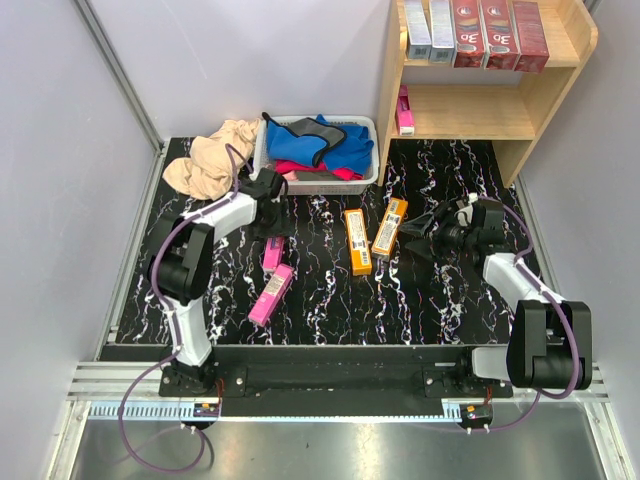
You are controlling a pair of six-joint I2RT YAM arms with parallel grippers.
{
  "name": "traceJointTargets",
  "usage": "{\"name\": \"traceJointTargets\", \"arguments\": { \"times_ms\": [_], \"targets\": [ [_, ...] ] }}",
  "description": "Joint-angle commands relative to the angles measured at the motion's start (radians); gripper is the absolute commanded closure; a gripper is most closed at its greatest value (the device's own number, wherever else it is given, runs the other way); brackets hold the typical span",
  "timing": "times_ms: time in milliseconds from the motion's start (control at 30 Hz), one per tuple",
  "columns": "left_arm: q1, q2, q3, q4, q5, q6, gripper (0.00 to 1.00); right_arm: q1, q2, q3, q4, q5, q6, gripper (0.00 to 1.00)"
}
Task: Place and organize the toothpastes onto the shelf
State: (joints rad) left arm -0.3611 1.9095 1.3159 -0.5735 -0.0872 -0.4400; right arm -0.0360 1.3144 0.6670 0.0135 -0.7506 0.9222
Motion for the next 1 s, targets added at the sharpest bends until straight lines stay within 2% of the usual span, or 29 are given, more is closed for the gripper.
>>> {"name": "traceJointTargets", "arguments": {
  "times_ms": [0,67,133,300,467,700,833,967],
  "targets": [
    [-0.001,0.054,0.06,0.021,-0.013,0.034,0.4,0.005,-0.037,-0.006,0.014,-0.01,-0.037,0.29],
    [-0.001,0.075,0.059,0.023,-0.013,0.032,0.44,0.005,-0.038,-0.01,0.013,-0.009,-0.039,0.29],
    [-0.001,0.088,0.051,0.021,-0.011,0.034,0.53,0.005,-0.04,-0.015,0.009,-0.009,-0.043,0.29],
    [-0.001,0.06,0.01,0.05,0.009,0.021,0.62,0.007,-0.05,-0.012,-0.009,0.0,-0.072,0.28],
    [-0.001,-0.007,-0.006,0.083,0.07,-0.006,0.62,0.008,-0.076,0.006,-0.072,0.023,-0.106,0.28],
    [0.004,-0.177,-0.021,0.113,0.144,-0.068,0.62,0.031,-0.115,0.052,-0.133,0.071,-0.129,0.28],
    [0.017,-0.279,-0.07,0.176,0.22,-0.129,0.61,0.117,-0.127,0.094,-0.162,0.128,-0.138,0.28],
    [0.054,-0.407,-0.184,0.277,0.34,-0.218,0.59,0.241,-0.127,0.137,-0.181,0.213,-0.135,0.28]
  ]
}}
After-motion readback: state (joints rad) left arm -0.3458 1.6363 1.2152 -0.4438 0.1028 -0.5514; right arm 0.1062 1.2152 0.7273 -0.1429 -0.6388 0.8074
